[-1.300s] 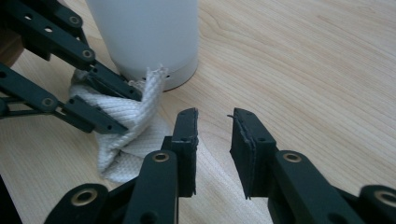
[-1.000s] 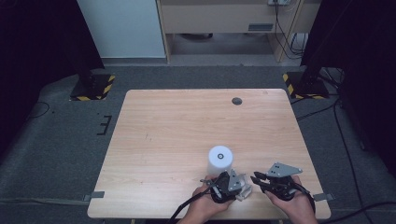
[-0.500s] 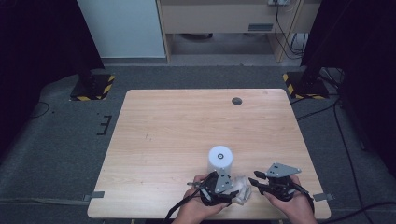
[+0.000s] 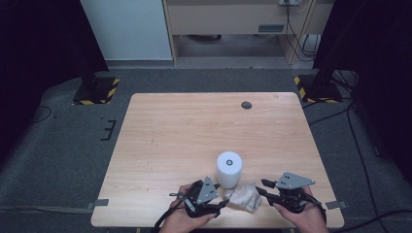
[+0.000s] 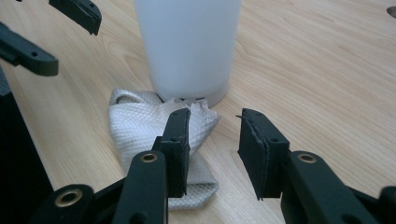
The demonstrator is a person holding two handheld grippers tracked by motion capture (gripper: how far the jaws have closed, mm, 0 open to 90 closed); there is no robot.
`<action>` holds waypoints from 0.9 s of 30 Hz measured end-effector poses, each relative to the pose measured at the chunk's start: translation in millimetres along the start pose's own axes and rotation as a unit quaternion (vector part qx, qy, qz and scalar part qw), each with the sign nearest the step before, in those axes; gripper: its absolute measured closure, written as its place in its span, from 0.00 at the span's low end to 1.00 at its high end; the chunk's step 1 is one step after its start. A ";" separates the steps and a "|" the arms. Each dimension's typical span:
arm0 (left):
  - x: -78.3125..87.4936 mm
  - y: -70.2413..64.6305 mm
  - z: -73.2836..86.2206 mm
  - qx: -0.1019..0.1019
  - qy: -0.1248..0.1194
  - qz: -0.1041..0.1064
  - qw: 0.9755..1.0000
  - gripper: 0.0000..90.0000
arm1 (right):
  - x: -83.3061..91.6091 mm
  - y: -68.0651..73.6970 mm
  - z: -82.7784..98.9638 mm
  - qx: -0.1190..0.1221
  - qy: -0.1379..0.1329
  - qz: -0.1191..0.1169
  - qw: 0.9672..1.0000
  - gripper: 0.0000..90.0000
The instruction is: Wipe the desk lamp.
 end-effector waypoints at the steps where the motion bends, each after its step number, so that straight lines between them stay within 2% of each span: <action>1: 4.5 4.3 3.2 0.003 0.003 -0.004 1.000 0.48 | -0.1 1.6 -1.1 -0.001 -0.001 -0.002 1.000 0.70; 3: 9.1 9.1 6.5 0.006 0.005 -0.008 1.000 0.47 | -0.6 3.1 -1.9 0.000 -0.002 -0.005 1.000 0.70; 4: 15.3 16.3 10.0 0.006 0.010 -0.011 1.000 0.47 | -1.2 4.8 -2.3 0.001 -0.001 -0.008 1.000 0.69; 5: 24.3 28.7 13.1 0.016 0.012 -0.024 1.000 0.44 | -3.8 7.5 -2.1 0.003 0.001 -0.013 1.000 0.68; 6: 24.3 28.7 13.1 0.016 0.012 -0.024 1.000 0.43 | -4.9 8.9 -2.0 0.003 0.003 -0.015 1.000 0.68; 7: 34.4 42.5 16.1 0.024 0.011 -0.040 0.999 0.43 | -6.6 10.2 -1.8 0.005 0.004 -0.017 1.000 0.67; 8: 34.4 42.5 16.1 0.024 0.011 -0.040 0.999 0.43 | -6.6 10.2 -1.8 0.005 0.004 -0.017 1.000 0.67; 9: 43.3 54.5 19.5 0.029 0.010 -0.056 0.998 0.42 | -10.7 15.0 -1.5 0.009 0.009 -0.025 1.000 0.66; 10: 47.5 60.4 21.4 0.031 0.011 -0.064 0.997 0.42 | -12.1 16.7 -1.3 0.011 0.011 -0.028 0.999 0.65; 11: 47.5 60.4 21.4 0.031 0.011 -0.064 0.997 0.41 | -14.1 19.1 -0.8 0.013 0.014 -0.031 0.999 0.64; 12: 54.3 70.1 26.0 0.041 0.011 -0.076 0.996 0.40 | -16.4 21.5 -0.2 0.015 0.019 -0.034 0.999 0.63; 13: 57.0 74.1 28.7 0.043 0.013 -0.081 0.996 0.40 | -19.1 23.5 0.6 0.019 0.023 -0.037 0.999 0.62; 14: 57.0 74.1 28.7 0.043 0.013 -0.081 0.996 0.39 | -19.1 23.5 0.6 0.019 0.023 -0.037 0.999 0.62; 17: 62.7 84.1 35.9 0.057 0.019 -0.097 0.993 0.38 | -30.9 33.9 4.3 0.029 0.040 -0.050 0.998 0.59; 22: 61.8 86.6 36.8 0.056 0.022 -0.101 0.993 0.35 | -40.8 41.5 10.3 0.037 0.056 -0.058 0.996 0.54; 27: 61.4 88.0 38.9 0.057 0.026 -0.103 0.993 0.33 | -41.8 41.5 14.1 0.036 0.062 -0.055 0.996 0.49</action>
Point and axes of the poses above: each handheld gripper's, and its own axes: x roughly backward along the jaws, z roughly out of its underside, y roughly to its left, the point moved 8 cm from there along -x, roughly forward along the jaws, and after that the axes turned 15 degrees about -y, right-handed, at the moved point
